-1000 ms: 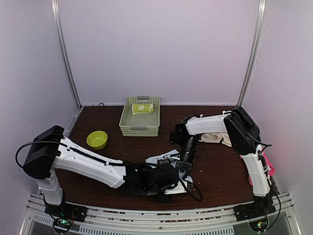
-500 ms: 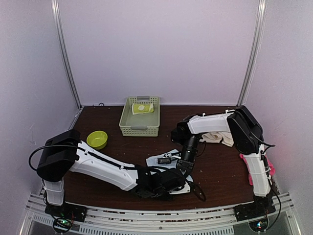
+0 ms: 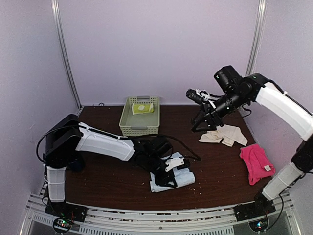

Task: Roll the towels
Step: Roll the towel at the center of the board.

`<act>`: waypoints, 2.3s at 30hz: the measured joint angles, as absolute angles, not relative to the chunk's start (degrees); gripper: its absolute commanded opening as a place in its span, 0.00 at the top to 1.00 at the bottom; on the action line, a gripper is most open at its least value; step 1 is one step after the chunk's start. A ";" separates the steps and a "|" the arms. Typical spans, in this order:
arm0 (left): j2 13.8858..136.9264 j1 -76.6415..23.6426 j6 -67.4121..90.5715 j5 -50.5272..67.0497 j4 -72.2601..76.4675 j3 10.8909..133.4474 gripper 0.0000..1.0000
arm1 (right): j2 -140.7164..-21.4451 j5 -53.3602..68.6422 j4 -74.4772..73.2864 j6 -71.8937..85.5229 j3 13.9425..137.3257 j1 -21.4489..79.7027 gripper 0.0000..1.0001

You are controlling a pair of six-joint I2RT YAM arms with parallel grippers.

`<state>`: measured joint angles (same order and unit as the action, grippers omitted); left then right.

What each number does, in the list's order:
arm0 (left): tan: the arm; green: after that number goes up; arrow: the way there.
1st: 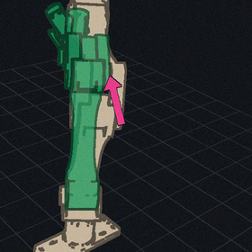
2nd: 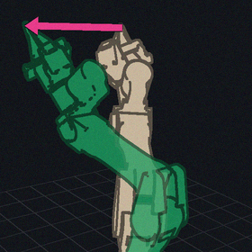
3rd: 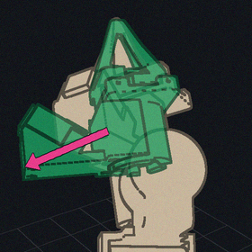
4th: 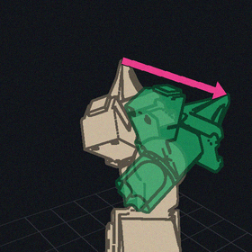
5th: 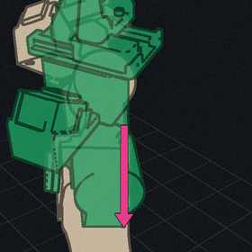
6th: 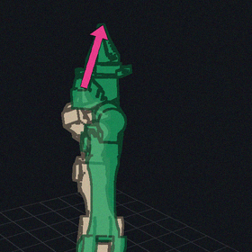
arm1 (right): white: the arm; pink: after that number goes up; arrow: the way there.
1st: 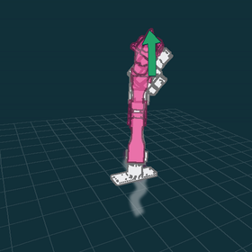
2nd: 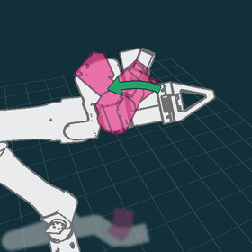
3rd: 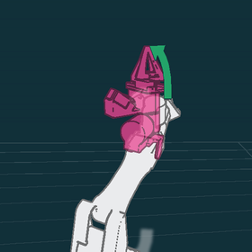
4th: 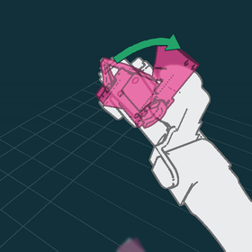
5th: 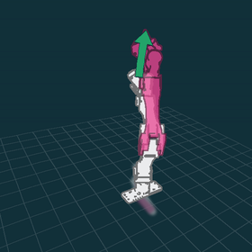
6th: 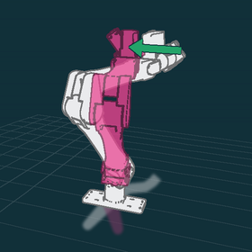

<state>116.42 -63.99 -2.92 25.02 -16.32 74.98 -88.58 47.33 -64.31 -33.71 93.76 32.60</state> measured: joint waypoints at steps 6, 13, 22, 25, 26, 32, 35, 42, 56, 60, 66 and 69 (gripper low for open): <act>127.17 -57.65 2.17 46.81 -21.39 85.45 0.68 | -68.29 45.71 -53.21 -32.82 76.99 38.76 0.45; 132.16 -56.60 2.76 56.93 -24.47 89.82 0.67 | -68.01 36.18 -50.39 -37.23 63.02 50.46 0.47; 132.20 -55.70 6.83 61.17 -19.29 86.59 0.66 | -70.37 18.41 -38.54 -38.28 45.93 57.91 0.04; 132.20 -55.61 7.51 61.30 -19.07 86.54 0.66 | -72.93 13.78 -33.50 -38.11 44.71 59.77 0.00; 132.20 -55.57 7.68 61.32 -19.03 86.52 0.66 | -73.91 12.40 -31.90 -38.00 44.60 60.47 0.00; 132.20 -55.53 8.75 61.67 -17.98 86.04 0.65 | -79.26 6.26 -23.11 -37.54 44.21 63.42 0.00; 132.20 -55.48 9.17 61.82 -17.56 85.86 0.65 | -81.91 4.80 -20.60 -36.97 43.99 63.96 0.00; 132.20 -55.42 10.20 61.82 -16.32 85.32 0.65 | -87.72 2.48 -19.25 -35.75 43.99 64.01 0.24; 132.20 -55.42 10.85 61.91 -15.90 85.14 0.65 | -90.21 4.03 -21.21 -35.14 47.09 64.75 0.34; 132.20 -55.42 10.85 61.93 -15.92 85.14 0.65 | -88.97 4.54 -22.11 -34.54 47.55 64.86 0.46; 132.16 -55.48 10.85 61.95 -16.19 85.12 0.59 | -89.43 4.67 -22.11 -34.06 47.88 64.86 0.65; 131.41 -55.51 10.81 61.47 -16.34 84.49 0.45 | -90.39 5.48 -22.61 -33.93 48.77 64.84 0.67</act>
